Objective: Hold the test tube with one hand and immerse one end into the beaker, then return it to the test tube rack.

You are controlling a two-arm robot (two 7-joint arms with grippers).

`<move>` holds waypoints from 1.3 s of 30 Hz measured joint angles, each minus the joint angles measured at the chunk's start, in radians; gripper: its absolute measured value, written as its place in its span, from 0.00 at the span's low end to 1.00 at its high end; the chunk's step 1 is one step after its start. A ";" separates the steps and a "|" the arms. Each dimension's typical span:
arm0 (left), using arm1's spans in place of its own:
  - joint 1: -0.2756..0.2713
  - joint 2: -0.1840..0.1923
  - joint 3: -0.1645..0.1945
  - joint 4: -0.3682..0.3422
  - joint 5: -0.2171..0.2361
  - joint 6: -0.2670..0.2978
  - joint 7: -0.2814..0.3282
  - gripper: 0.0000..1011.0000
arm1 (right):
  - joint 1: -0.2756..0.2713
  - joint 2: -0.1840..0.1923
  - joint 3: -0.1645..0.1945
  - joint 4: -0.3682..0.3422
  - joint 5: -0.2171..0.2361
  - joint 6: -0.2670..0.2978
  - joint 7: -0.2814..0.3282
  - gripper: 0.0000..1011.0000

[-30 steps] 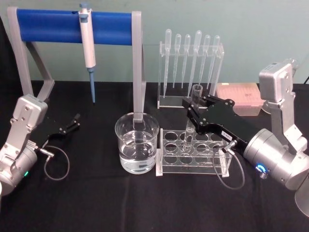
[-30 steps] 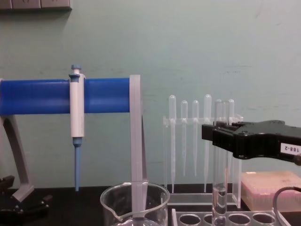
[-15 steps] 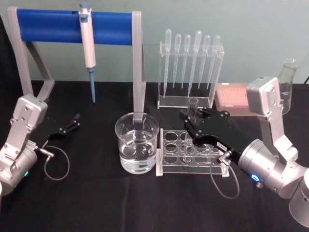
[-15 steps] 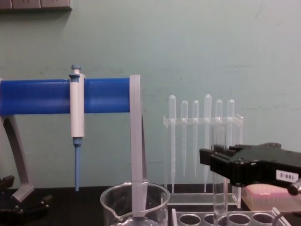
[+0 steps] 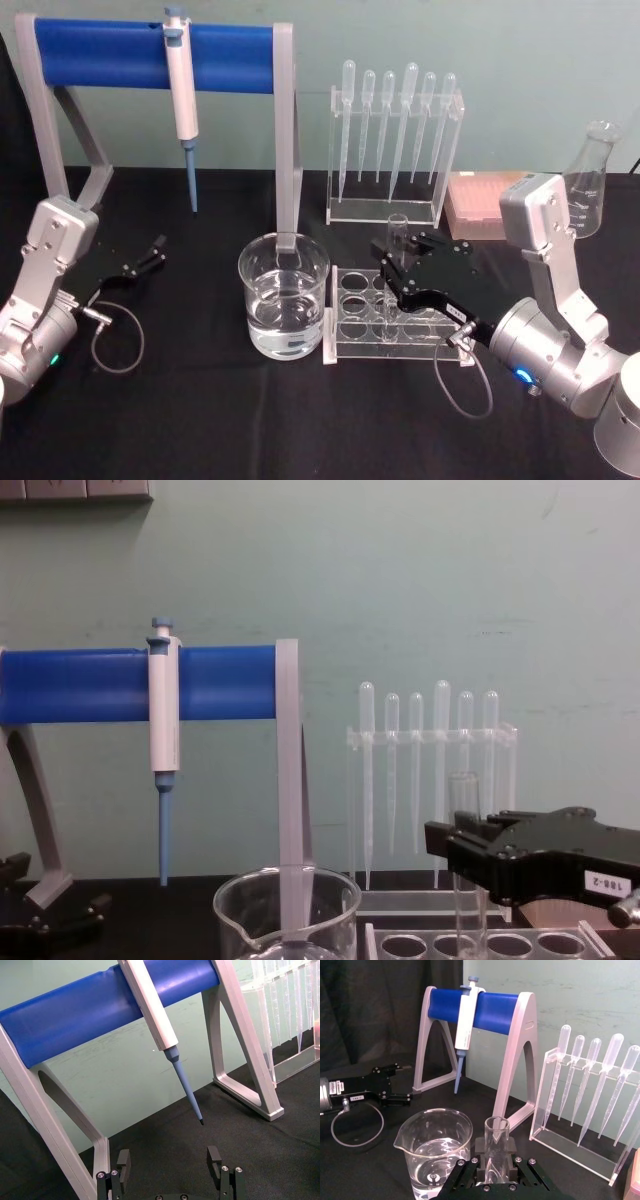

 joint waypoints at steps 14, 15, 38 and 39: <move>0.000 0.000 0.000 0.000 0.000 0.000 0.000 0.99 | -0.003 -0.011 0.009 0.019 -0.010 -0.007 0.011 0.36; 0.000 0.000 0.000 0.000 0.000 0.000 0.000 0.99 | -0.005 -0.012 0.010 0.019 -0.010 -0.007 0.011 0.39; 0.000 0.000 0.000 0.000 0.000 0.000 0.000 0.99 | -0.318 0.050 0.248 -0.168 0.011 -0.008 -0.113 0.99; 0.000 0.000 0.000 0.000 0.000 0.000 0.000 0.99 | -0.318 0.046 0.256 -0.160 0.008 -0.012 -0.120 0.99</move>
